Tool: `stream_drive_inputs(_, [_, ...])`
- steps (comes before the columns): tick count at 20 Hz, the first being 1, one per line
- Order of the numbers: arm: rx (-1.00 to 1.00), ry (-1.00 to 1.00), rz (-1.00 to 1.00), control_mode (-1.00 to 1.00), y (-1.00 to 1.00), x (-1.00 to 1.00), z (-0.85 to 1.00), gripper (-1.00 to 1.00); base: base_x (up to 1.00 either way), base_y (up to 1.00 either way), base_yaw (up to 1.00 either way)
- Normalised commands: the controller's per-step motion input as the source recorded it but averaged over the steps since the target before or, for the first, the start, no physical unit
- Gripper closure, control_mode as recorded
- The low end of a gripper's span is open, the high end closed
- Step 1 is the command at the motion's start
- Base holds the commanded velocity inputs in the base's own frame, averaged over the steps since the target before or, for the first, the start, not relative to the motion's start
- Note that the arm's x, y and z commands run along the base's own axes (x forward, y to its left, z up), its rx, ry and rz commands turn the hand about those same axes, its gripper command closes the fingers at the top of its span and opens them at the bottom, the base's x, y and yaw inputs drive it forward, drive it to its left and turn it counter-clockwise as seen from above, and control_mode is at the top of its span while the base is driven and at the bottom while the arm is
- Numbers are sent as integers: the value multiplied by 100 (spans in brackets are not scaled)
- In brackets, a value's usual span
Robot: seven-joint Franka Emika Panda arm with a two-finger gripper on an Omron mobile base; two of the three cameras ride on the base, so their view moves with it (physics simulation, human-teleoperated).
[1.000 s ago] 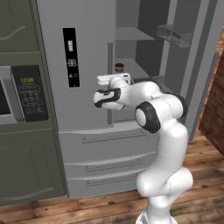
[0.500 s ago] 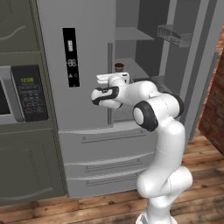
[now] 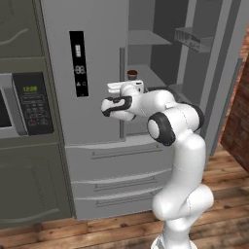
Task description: Take the cake and cupcake from the fridge and place them on the empty tray on the dining counter.
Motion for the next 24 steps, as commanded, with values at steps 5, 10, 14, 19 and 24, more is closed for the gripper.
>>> stream_drive_inputs(5, [0, 8, 4, -100, 36, 4, 3, 100, 0, 0, 0])
stream_drive_inputs(10, [-10, 29, 13, -100, 87, -78, 56, 100, 0, 0, 0])
stream_drive_inputs(14, [-18, 30, 12, -100, 100, -72, 37, 100, 0, 0, 0])
stream_drive_inputs(19, [-11, 24, 5, -100, 100, -73, 6, 100, 0, 0, 0])
stream_drive_inputs(24, [0, 4, -2, -100, 100, -100, -11, 100, 0, 0, 0])
